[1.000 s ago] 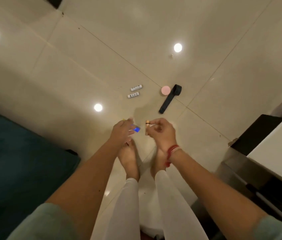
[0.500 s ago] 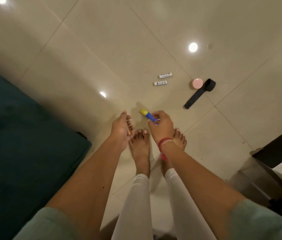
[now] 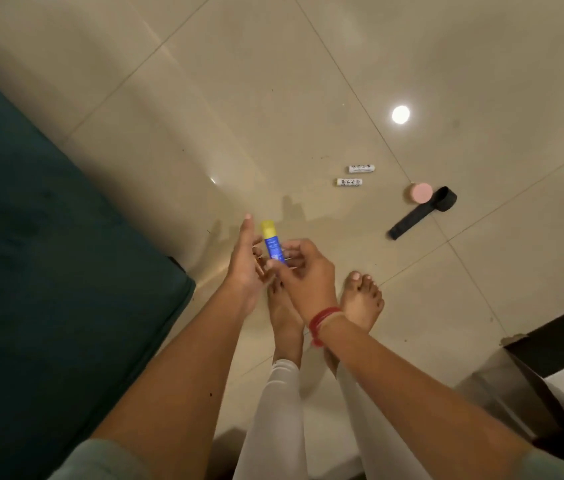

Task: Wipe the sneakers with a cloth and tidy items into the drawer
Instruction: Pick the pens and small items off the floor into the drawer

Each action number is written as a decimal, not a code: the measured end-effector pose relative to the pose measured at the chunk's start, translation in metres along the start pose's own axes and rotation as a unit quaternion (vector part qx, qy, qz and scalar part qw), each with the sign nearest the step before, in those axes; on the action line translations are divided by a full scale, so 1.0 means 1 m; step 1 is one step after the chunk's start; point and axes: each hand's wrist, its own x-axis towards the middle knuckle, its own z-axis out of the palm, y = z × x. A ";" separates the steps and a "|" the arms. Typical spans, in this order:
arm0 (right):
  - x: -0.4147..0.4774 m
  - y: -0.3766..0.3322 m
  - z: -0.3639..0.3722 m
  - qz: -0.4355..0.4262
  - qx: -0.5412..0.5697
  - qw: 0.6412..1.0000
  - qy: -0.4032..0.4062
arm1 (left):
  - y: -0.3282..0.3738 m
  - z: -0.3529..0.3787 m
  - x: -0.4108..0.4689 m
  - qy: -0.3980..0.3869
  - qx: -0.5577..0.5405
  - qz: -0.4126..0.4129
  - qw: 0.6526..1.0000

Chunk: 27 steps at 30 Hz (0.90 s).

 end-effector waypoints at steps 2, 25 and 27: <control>-0.013 -0.010 0.008 0.010 0.036 0.999 0.002 | 0.000 0.010 -0.008 -0.028 0.002 0.001 1.000; 0.146 0.033 -0.090 -0.191 -0.462 0.864 0.054 | 0.019 0.030 0.029 -0.010 0.058 0.029 0.998; 0.117 0.014 -0.084 -0.127 -0.222 0.962 0.097 | 0.018 0.035 0.025 -0.027 0.041 0.033 0.998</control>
